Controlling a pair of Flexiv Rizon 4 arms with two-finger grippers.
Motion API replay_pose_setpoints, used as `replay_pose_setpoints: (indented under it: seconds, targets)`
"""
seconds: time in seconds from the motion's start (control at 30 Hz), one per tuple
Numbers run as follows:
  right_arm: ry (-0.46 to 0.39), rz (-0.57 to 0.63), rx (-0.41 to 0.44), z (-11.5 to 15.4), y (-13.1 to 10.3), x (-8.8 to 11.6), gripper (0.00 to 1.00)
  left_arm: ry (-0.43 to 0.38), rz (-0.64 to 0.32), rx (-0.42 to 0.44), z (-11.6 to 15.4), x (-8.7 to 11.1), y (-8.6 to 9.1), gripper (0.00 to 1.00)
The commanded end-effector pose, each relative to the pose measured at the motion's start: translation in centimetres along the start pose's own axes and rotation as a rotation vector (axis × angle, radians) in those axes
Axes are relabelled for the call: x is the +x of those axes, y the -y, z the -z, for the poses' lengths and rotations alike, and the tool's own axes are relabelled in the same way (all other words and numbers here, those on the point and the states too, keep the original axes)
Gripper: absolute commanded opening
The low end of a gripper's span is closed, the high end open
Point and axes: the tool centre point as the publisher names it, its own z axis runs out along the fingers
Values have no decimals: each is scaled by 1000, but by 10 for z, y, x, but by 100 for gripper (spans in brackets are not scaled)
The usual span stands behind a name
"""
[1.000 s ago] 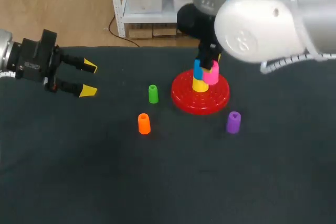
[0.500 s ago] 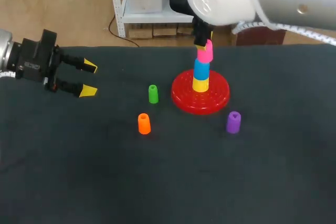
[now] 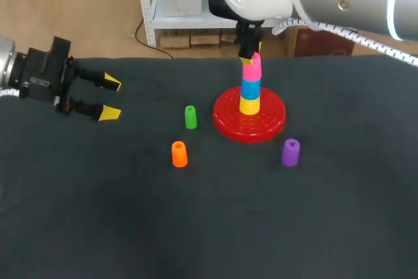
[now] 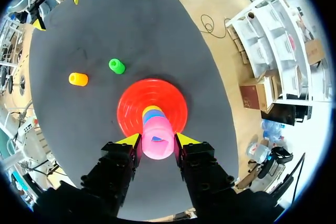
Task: Pick up and stack the cylinders on the red base in this order: pink,purple,orange,green
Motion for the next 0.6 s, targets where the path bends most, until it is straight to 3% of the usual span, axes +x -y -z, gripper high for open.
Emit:
replay_pose_setpoints:
  seconds: [0.03, 0.27, 0.6]
  targets:
    - [0, 1, -12, -7, 3, 0, 0, 3, -3, 0, 1, 1, 0, 100]
    - [12, -4, -41, -13, 2, 0, 0, 3, -3, 0, 1, 1, 0, 100]
    - [41, -55, -189, -37, 1, 7, 0, 3, -3, 0, 1, 1, 0, 100]
